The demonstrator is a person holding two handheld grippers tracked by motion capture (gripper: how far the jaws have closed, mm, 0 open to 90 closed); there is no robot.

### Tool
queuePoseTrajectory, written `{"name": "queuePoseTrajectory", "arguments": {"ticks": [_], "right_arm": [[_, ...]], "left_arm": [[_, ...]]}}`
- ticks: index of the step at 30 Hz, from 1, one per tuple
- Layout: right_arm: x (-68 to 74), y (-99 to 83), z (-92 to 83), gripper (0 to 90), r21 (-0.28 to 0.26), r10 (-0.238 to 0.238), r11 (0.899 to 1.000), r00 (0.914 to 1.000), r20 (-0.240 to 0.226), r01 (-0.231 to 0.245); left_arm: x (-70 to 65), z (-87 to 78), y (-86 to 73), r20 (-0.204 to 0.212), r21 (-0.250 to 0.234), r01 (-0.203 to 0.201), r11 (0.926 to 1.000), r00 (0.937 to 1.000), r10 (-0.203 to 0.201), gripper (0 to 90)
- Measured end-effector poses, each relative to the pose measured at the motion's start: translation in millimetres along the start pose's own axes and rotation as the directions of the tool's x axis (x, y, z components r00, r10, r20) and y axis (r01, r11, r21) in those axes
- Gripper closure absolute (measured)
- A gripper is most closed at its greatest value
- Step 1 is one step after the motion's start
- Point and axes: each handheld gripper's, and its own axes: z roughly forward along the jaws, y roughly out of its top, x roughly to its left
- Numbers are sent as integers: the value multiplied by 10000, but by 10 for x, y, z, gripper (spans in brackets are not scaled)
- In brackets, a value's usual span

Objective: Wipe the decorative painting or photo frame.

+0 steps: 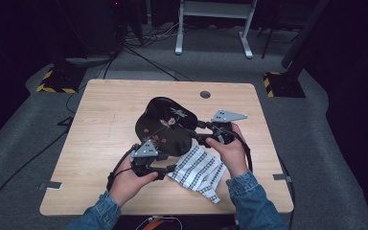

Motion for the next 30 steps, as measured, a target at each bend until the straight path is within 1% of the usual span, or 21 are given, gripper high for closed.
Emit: {"name": "queuePoseTrajectory", "arguments": {"ticks": [1, 3, 5, 6, 7, 10, 11, 13, 14, 15, 16, 18, 20, 23, 24, 25, 27, 29, 30], "right_arm": [[0, 0, 0, 463, 0, 0, 10000, 10000, 0, 0], [-1, -12, -6, 464, 19, 14, 10000, 10000, 11, -14], [-2, -25, -8, 464, 50, 28, 10000, 10000, 38, -28], [-2, -32, -7, 464, 73, 26, 10000, 10000, 39, -26], [-1, -39, -6, 464, 104, 25, 9999, 10000, 40, -25], [4, -46, -8, 464, 130, 59, 9999, 10000, 63, -60], [5, -50, -9, 464, 138, 77, 9999, 10000, 62, -78], [1, -56, -4, 464, 134, 81, 9999, 10000, 43, -82], [1, -56, -4, 464, 134, 81, 9999, 10000, 43, -82], [0, -60, 0, 464, 143, 114, 9998, 9999, 33, -115], [2, -65, 8, 464, 172, 132, 9998, 9999, 52, -133], [1, -70, 17, 464, 203, 122, 9997, 9999, 28, -122], [4, -75, 27, 464, 237, 140, 9996, 9999, 46, -141], [3, -83, 39, 464, 282, 148, 9995, 9999, 16, -149], [1, -84, 40, 464, 294, 137, 9995, 9999, 28, -137], [-1, -85, 39, 464, 287, 144, 9995, 9999, 50, -145], [-6, -87, 34, 464, 301, 189, 9994, 9998, 55, -190], [-8, -89, 34, 464, 309, 181, 9994, 9998, 76, -183], [-10, -91, 34, 464, 318, 199, 9993, 9998, 68, -201]], "left_arm": [[0, 0, 0, 0, 0, 0, 10000, 10000, 0, 455], [-1, 89, -36, 112, 265, -16, 9996, 9999, 14, 455], [6, 169, -75, 177, 471, 67, 9989, 9998, -75, 454], [6, 169, -75, 177, 471, 67, 9989, 9998, -75, 454], [15, 216, -99, 207, 627, 80, 9980, 9997, -93, 452], [20, 264, -125, 194, 767, 44, 9970, 9998, -60, 447], [13, 308, -151, 201, 948, -3, 9955, 9998, -16, 444], [1, 364, -186, 185, 1103, -70, 9939, 9998, 50, 437], [1, 364, -186, 185, 1103, -70, 9939, 9998, 50, 436], [-4, 382, -197, 143, 1206, -102, 9927, 9999, 85, 436], [-8, 406, -207, 93, 1286, -210, 9915, 9998, 199, 436], [-6, 426, -217, 32, 1373, -283, 9901, 9996, 282, 435], [0, 451, -235, 0, 1424, -259, 9895, 9997, 261, 435], [15, 492, -274, -106, 1662, -360, 9854, 9992, 383, 445], [16, 503, -286, -102, 1511, -450, 9875, 9988, 471, 454], [12, 508, -287, -154, 1480, -487, 9878, 9986, 515, 458], [5, 514, -286, -324, 1510, -753, 9857, 9962, 810, 504], [3, 519, -289, -331, 1462, -787, 9861, 9959, 844, 530], [7, 524, -295, -376, 1421, -959, 9852, 9941, 1022, 530]]}}
